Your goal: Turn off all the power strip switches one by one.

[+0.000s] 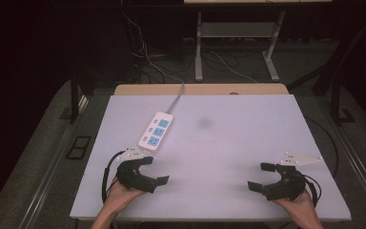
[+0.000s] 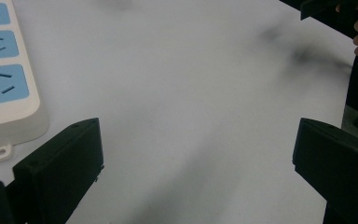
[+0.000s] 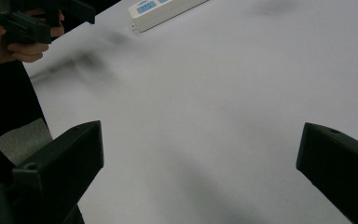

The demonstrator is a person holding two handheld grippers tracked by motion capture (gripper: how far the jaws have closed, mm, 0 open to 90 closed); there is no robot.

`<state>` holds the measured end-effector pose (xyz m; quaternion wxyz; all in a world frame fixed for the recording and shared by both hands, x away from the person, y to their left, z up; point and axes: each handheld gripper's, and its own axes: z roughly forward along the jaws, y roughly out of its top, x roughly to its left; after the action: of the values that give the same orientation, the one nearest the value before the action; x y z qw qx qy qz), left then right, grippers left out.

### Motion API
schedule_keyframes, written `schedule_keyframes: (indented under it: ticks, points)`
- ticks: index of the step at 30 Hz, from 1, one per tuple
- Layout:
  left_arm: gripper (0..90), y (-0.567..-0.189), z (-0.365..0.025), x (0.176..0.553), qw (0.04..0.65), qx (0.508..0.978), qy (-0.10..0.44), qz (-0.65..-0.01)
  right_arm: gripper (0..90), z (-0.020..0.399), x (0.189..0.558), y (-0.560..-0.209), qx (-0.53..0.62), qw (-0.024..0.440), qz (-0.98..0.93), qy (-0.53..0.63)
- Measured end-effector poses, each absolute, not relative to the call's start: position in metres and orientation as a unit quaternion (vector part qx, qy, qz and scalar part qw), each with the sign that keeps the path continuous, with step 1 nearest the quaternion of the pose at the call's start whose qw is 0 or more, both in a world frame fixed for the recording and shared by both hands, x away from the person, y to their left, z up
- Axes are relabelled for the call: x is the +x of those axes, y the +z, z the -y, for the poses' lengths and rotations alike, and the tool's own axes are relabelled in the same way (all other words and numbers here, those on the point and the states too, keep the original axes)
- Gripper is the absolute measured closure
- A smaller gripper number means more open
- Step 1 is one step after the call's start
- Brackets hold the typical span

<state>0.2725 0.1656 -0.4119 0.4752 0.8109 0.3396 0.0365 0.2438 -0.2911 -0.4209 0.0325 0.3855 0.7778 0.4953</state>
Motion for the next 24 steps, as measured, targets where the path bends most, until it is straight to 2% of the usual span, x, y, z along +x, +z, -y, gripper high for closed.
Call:
schedule_keyframes:
  ticks: [24]
  points:
    - [0.1,-0.385,-0.17,0.307,0.44,0.828,0.046,-0.344,0.5,0.292,0.244,-0.421,0.386,0.039,-0.779,0.492]
